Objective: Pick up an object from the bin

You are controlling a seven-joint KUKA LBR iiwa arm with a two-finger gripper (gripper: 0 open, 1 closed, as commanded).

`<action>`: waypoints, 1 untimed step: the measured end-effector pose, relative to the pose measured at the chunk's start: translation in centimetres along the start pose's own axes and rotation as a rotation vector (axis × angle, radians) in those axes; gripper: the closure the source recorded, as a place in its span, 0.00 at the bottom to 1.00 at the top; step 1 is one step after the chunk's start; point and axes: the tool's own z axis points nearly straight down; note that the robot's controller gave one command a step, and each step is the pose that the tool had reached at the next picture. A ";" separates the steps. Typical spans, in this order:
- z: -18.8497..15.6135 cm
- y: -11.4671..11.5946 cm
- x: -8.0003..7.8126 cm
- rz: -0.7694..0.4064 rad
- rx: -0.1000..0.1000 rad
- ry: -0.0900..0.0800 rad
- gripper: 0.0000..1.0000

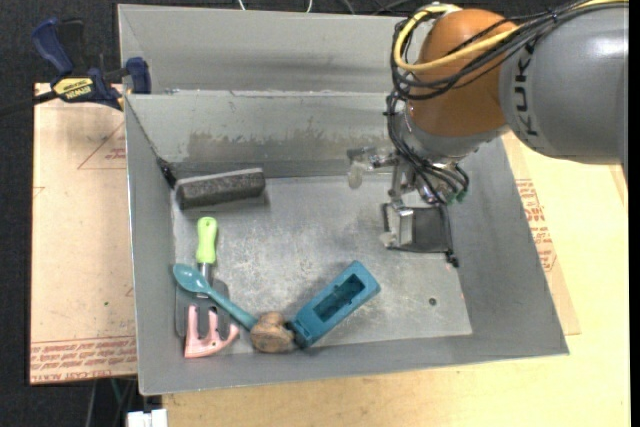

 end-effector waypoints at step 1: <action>-3.0 -0.8 3.0 0.172 -0.002 0.004 0.00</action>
Offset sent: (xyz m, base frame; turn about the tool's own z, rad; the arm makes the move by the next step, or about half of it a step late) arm -0.0310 -0.1284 0.0298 0.1917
